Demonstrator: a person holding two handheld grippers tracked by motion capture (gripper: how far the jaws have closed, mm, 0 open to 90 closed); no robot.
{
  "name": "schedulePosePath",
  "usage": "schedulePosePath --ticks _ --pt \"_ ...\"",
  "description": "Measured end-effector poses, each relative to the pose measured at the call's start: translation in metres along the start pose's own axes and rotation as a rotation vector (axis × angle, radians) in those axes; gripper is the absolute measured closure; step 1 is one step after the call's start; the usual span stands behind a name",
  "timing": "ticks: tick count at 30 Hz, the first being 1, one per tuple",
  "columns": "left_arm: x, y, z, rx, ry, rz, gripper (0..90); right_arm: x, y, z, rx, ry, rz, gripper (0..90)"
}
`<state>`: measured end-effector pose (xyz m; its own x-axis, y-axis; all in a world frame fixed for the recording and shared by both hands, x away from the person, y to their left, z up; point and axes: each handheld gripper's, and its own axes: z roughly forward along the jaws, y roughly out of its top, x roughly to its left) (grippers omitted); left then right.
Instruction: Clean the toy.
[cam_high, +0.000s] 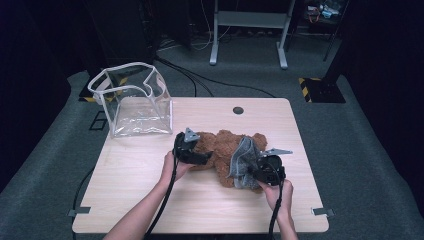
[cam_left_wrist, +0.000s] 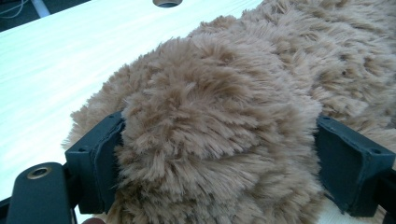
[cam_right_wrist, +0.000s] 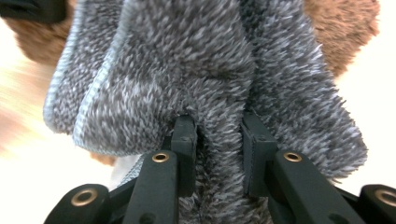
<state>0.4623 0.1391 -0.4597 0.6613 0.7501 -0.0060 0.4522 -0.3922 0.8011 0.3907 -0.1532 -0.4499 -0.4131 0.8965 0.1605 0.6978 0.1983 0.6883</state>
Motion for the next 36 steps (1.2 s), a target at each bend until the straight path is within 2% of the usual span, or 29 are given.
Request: schedulePosePath --ticks 1,4,7,10,12,15,16,19,22,25,29,31,35,36 --pt "0.000 0.000 0.001 -0.010 -0.001 -0.006 13.4 0.002 0.002 -0.002 -0.011 0.015 0.004 70.9" --pt "0.000 0.000 0.000 0.000 0.000 0.001 13.3 0.011 0.011 -0.009 -0.048 0.084 0.012 70.7" --pt "-0.001 0.000 0.001 -0.002 0.007 0.002 13.3 0.027 0.026 -0.009 -0.073 0.101 -0.024 70.6" --pt "-0.001 0.000 0.001 -0.004 0.006 0.000 13.3 0.044 0.042 -0.001 -0.081 0.094 -0.069 70.6" --pt "-0.001 0.000 0.001 -0.003 0.005 0.002 13.3 0.054 0.051 0.010 -0.066 0.085 -0.105 70.4" --pt "-0.001 0.000 0.001 -0.003 0.005 0.001 13.3 0.058 0.056 0.026 -0.026 0.062 -0.120 70.4" --pt "-0.001 0.000 0.000 0.001 0.005 0.004 13.3 0.057 0.055 0.030 -0.027 0.064 -0.114 70.6" --pt "-0.001 0.000 0.000 -0.001 0.005 0.006 13.4 0.050 0.051 0.028 -0.029 0.079 -0.101 70.8" --pt "-0.001 0.001 0.000 0.004 0.003 0.009 13.4 0.044 0.043 0.022 -0.021 0.066 -0.088 70.9" --pt "0.000 0.000 0.001 -0.002 0.002 0.004 13.4 0.032 0.033 0.016 -0.019 0.050 -0.082 71.0" --pt "0.000 0.000 0.001 -0.006 0.001 0.004 13.4 0.016 0.019 0.009 -0.008 0.039 -0.038 71.0" --pt "0.000 0.000 0.001 -0.005 0.000 0.006 13.4 0.009 0.012 0.008 0.003 0.022 -0.035 71.0" --pt "0.000 0.000 0.001 -0.003 0.003 0.004 13.4 -0.001 0.005 0.002 0.010 0.037 -0.002 71.0" --pt "0.000 0.000 0.001 -0.006 0.003 0.003 13.3 -0.003 0.005 -0.001 0.007 0.030 -0.009 71.0"
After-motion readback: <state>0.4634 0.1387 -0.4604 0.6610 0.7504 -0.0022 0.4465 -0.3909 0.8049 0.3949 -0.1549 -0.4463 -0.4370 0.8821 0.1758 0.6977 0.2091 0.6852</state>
